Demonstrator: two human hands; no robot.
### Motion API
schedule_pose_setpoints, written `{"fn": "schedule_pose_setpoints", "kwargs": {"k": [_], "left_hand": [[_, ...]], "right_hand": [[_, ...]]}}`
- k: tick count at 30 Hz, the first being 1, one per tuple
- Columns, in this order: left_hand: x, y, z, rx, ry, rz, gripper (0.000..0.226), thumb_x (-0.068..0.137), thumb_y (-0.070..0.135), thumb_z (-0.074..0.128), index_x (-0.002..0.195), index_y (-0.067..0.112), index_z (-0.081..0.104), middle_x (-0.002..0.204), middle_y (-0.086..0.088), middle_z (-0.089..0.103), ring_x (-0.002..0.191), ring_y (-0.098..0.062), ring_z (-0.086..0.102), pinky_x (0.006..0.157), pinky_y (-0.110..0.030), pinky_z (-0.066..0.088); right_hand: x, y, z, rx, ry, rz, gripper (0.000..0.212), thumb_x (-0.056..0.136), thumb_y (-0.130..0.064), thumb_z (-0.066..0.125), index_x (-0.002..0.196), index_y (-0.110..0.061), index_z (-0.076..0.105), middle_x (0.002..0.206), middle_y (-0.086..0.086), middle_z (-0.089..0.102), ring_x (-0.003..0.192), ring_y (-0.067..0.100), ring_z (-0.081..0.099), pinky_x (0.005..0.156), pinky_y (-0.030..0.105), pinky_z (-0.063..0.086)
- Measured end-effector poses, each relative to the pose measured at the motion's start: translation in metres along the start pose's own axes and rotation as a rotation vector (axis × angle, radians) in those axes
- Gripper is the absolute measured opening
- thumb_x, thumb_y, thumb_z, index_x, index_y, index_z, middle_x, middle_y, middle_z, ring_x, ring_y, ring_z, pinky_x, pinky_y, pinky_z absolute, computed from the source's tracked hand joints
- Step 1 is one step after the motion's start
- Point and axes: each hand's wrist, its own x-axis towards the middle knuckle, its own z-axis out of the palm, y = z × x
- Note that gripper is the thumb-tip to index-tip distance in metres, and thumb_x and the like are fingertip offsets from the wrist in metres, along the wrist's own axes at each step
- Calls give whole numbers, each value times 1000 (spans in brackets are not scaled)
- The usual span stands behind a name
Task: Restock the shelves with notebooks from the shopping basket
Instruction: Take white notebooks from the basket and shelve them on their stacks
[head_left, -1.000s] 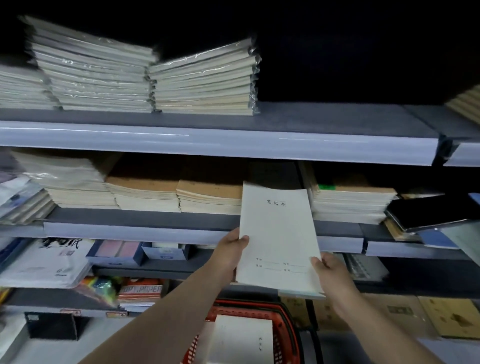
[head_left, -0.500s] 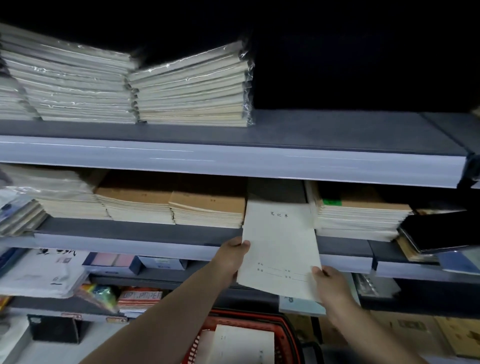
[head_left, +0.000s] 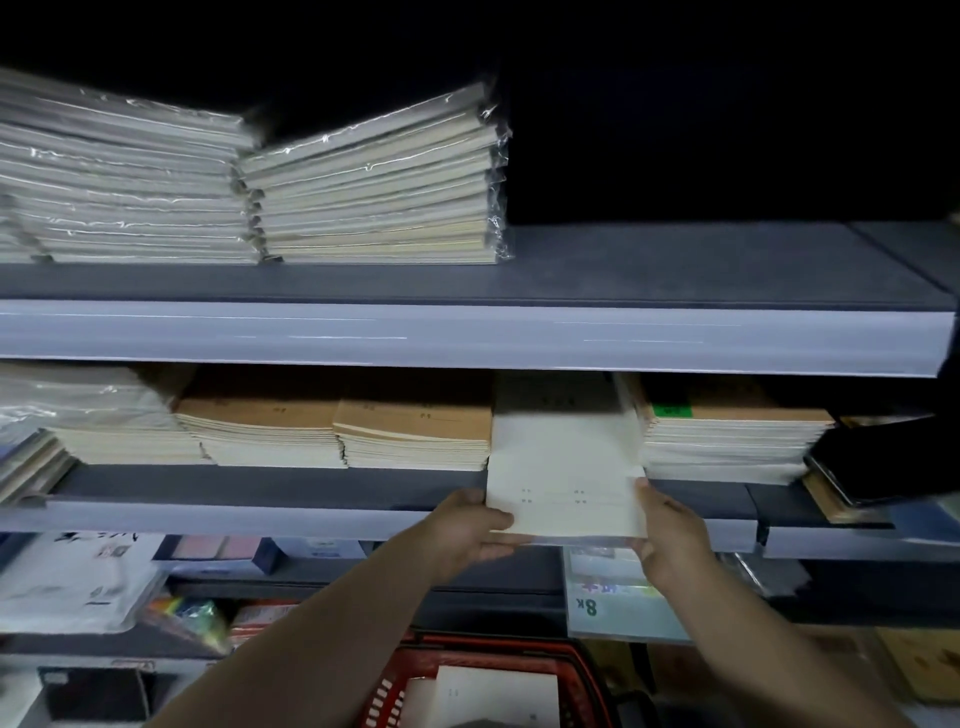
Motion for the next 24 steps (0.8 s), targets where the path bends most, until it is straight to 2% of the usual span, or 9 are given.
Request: {"fn": "schedule_pose_setpoints", "kwargs": {"k": [2, 4, 6, 8, 10, 12, 16, 19, 24], "left_hand": [[1, 3, -1, -1, -12, 39, 38, 95, -1, 54, 131, 9, 48, 126, -9, 62, 94, -16, 70, 75, -23, 57], [5, 4, -1, -2, 8, 73, 38, 95, -2, 54, 131, 7, 49, 123, -9, 63, 92, -16, 70, 74, -21, 57], [9, 3, -1, -8, 41, 88, 35, 96, -2, 53, 130, 4, 50, 120, -11, 63, 89, -15, 70, 74, -21, 56], [13, 1, 2, -21, 75, 92, 33, 96, -1, 53, 129, 1, 51, 120, -13, 64, 86, -15, 69, 75, -22, 55], [19, 2, 4, -61, 124, 78, 30, 96, 0, 54, 126, -2, 52, 120, -17, 65, 85, -16, 69, 75, -25, 54], [23, 4, 6, -60, 165, 64, 27, 96, 4, 56, 123, -2, 54, 113, -16, 67, 81, -16, 70, 73, -25, 56], [25, 9, 7, 42, 148, 43, 23, 97, 13, 58, 115, 0, 56, 88, -10, 70, 73, -14, 71, 64, -23, 57], [26, 16, 5, -59, 104, 1, 21, 96, 12, 59, 109, -3, 56, 106, -17, 70, 80, -16, 71, 69, -24, 57], [28, 25, 9, -222, 29, -13, 40, 97, 7, 55, 132, -9, 43, 132, -23, 55, 119, -28, 57, 96, -34, 47]], "right_hand": [[-3, -4, 4, 168, -63, 77, 9, 91, -23, 66, 88, -14, 65, 88, 3, 69, 82, 20, 66, 71, 34, 54], [-5, -4, 6, 289, -142, 137, 8, 90, -16, 66, 97, -11, 66, 97, 8, 71, 92, 25, 67, 79, 36, 53], [-6, -1, 6, 250, -182, 163, 10, 91, -11, 63, 101, -7, 64, 99, 12, 70, 94, 27, 66, 81, 37, 52], [-7, -3, 5, 47, -159, 161, 12, 93, -12, 62, 101, -3, 61, 88, 14, 70, 78, 24, 66, 71, 34, 53], [-7, -9, 5, -157, -137, 161, 18, 92, -19, 64, 96, -2, 61, 72, 14, 71, 55, 16, 60, 49, 25, 51], [-4, -17, 7, -171, -145, 189, 19, 90, -20, 67, 92, -2, 62, 66, 14, 70, 48, 11, 57, 38, 19, 49], [1, -24, 18, 87, -127, 234, 10, 91, -5, 63, 92, 5, 60, 91, 19, 66, 74, 24, 66, 54, 24, 58], [3, -27, 33, 161, -118, 240, 9, 96, 3, 52, 100, 10, 56, 104, 25, 64, 80, 30, 66, 75, 29, 55], [9, -33, 50, 107, -96, 222, 19, 96, 5, 48, 115, 8, 52, 114, 28, 61, 94, 35, 66, 76, 33, 55]]}}
